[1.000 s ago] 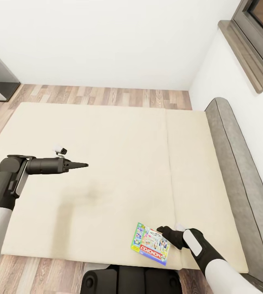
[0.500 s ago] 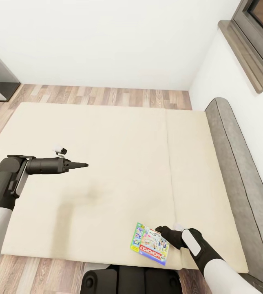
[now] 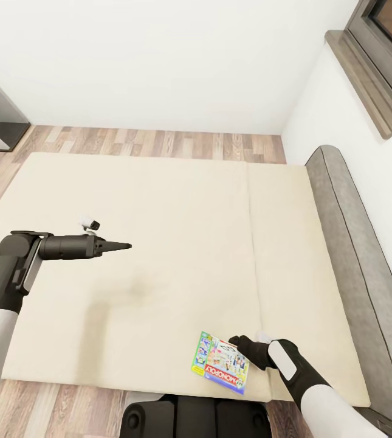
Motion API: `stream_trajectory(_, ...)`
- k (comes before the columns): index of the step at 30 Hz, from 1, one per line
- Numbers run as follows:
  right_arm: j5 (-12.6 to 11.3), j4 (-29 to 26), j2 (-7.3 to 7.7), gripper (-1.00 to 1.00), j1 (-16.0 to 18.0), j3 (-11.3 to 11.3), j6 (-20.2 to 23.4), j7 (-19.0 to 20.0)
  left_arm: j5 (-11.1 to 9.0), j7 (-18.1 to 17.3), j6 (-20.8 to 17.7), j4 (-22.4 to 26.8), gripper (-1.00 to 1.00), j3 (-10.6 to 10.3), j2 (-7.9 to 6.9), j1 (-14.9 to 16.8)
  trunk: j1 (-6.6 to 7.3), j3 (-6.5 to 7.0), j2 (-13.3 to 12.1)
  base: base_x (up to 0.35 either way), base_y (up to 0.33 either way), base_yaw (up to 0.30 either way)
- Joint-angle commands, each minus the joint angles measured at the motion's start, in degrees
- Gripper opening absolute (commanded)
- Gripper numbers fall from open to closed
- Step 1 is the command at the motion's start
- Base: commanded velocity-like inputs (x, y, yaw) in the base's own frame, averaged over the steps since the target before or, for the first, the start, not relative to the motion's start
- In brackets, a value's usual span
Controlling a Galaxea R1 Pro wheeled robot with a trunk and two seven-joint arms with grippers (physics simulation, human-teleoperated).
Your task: Put all the toys in the child's room - the three board games (two on the bed and one on the table), the two jigsaw puzzles on the table, and the tennis ball on the table - inside the toy box on the table in the child's room.
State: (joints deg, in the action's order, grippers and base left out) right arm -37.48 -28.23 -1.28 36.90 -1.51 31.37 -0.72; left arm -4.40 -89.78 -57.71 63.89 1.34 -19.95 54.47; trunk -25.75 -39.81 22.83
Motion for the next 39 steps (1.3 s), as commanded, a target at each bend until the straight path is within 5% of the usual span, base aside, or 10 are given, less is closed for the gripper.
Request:
stream_trajectory(1, -0.14, -0.07, -0.03, 1.00, 0.01, -0.16, 0.27, -0.07, 0.01, -0.22, -0.62, 0.00, 1.00, -0.03, -0.03, 0.02, -0.03, -0.07, 0.09, 0.000, 0.000, 0.000)
stream_trajectory(23, -0.05, -0.07, -2.26, 1.00, 0.10, 0.04, 0.27, -0.07, 0.01, -0.22, -0.63, 0.00, 1.00, -0.03, -0.01, 0.02, -0.03, -0.07, 0.09, 0.000, 0.000, 0.000)
stream_trajectory(39, -0.05, -0.07, -3.25, 1.00, 0.79, 3.64, 0.19, -0.07, 0.01, -0.22, -0.63, 0.00, 1.00, -0.05, 0.00, 0.02, -0.03, -0.07, 0.09, 0.000, 0.000, 0.000)
